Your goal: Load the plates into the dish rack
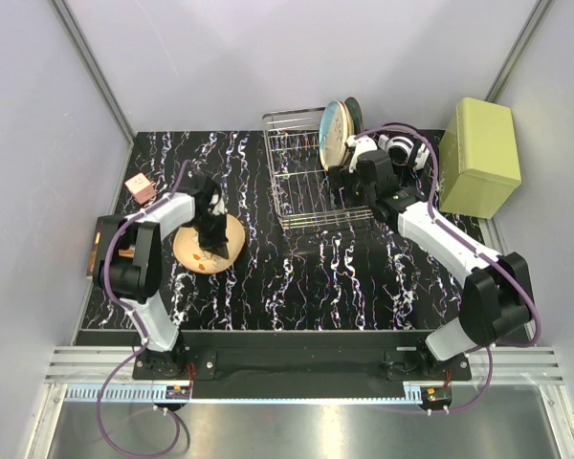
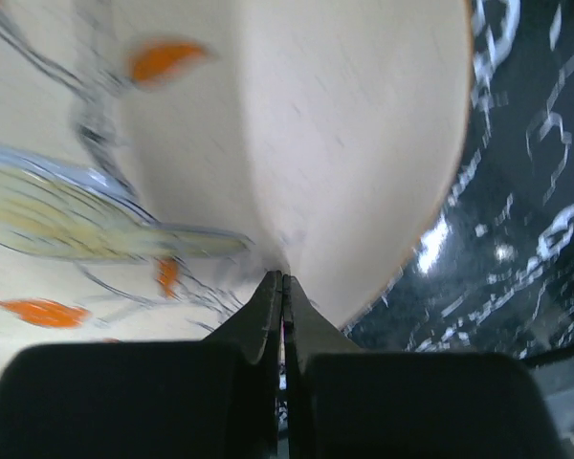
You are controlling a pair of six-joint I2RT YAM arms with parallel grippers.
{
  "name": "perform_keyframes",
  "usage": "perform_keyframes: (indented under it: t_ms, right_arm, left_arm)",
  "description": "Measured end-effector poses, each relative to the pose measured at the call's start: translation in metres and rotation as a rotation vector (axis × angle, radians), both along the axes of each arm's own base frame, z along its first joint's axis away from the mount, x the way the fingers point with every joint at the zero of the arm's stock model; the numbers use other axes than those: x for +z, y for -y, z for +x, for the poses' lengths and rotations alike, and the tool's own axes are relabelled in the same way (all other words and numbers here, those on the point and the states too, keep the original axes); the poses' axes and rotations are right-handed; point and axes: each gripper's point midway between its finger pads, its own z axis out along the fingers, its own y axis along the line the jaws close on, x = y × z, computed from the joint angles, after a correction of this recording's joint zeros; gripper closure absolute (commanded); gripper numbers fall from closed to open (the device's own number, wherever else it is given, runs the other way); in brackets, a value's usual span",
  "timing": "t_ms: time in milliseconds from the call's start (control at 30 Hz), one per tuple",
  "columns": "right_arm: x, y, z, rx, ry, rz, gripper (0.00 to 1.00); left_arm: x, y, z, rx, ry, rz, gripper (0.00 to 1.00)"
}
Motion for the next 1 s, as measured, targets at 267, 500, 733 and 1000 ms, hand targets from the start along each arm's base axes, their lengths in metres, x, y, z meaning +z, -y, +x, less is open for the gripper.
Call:
perform_keyframes:
  t_ms: [267, 500, 733, 1000]
  right_arm:
    - [-0.037, -0.003, -0.046, 0.002, -0.161, 0.107, 0.13]
    - [-0.063, 0.003, -0.074, -0.018, -0.26, 0.137, 0.04]
    - [-0.061, -0.02, -0.116, 0.098, -0.354, 0.371, 0.02]
    - [-0.09, -0.046, -0.144, 0.162, -0.499, 0.58, 0.03]
  left_arm:
    - [0.004, 0.05, -0.07, -0.142, -0.011, -0.058, 1.0]
    - [0.012, 0.087, -0.107, -0.289, -0.017, -0.106, 0.44]
    - [0.119, 0.058, -0.05, -0.125, 0.454, -0.129, 0.22]
    - [0.079, -0.092, -0.004, 0.24, 0.332, 0.089, 0.34]
